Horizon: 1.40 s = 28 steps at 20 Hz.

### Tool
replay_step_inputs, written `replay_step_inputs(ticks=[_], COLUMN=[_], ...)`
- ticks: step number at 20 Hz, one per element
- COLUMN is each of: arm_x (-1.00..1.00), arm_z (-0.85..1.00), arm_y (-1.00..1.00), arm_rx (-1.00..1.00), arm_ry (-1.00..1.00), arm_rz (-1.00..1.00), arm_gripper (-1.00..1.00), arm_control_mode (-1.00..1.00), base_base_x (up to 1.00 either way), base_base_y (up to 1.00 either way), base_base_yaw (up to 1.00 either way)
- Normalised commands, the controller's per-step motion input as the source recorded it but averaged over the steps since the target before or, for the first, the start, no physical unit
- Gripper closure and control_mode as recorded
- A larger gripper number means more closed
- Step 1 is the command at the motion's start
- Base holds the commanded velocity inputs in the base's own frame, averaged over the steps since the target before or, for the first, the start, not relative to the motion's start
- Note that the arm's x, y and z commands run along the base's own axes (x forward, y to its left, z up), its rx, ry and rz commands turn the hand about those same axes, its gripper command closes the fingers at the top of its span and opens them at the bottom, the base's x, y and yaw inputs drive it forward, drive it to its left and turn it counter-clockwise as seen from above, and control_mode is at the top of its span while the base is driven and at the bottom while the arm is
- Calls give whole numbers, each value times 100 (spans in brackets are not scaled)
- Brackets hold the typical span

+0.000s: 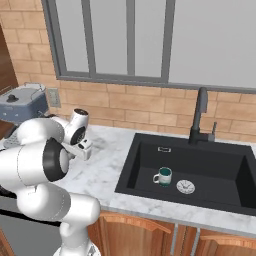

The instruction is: Pick the mug and place it in the sink. Pick the bowl and place it in the open cabinet and then close the cabinet.

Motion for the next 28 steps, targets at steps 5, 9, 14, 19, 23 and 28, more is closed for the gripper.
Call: replay_step_inputs(ticks=[5, 9, 14, 19, 23, 28], arm_x=[0, -5, -12, -42, -51, -10], arm_z=[26, 67, 77, 61, 50, 41], arm_y=[-7, -31, -41, -39, -14, 0], arm_rx=[0, 0, 4, 9, 7, 0], arm_ry=[11, 24, 16, 3, 0, -1], arm_rz=[-9, -18, -26, -29, -32, -22], arm_gripper=[100, 100, 100, 100, 100, 100], arm_control_mode=[-100, -100, -100, -100, -100, -100], base_base_x=[0, 0, 0, 0, 0, 0], base_base_y=[0, 0, 0, 0, 0, 0], base_base_yaw=[0, 0, 0, 0, 0, 0])
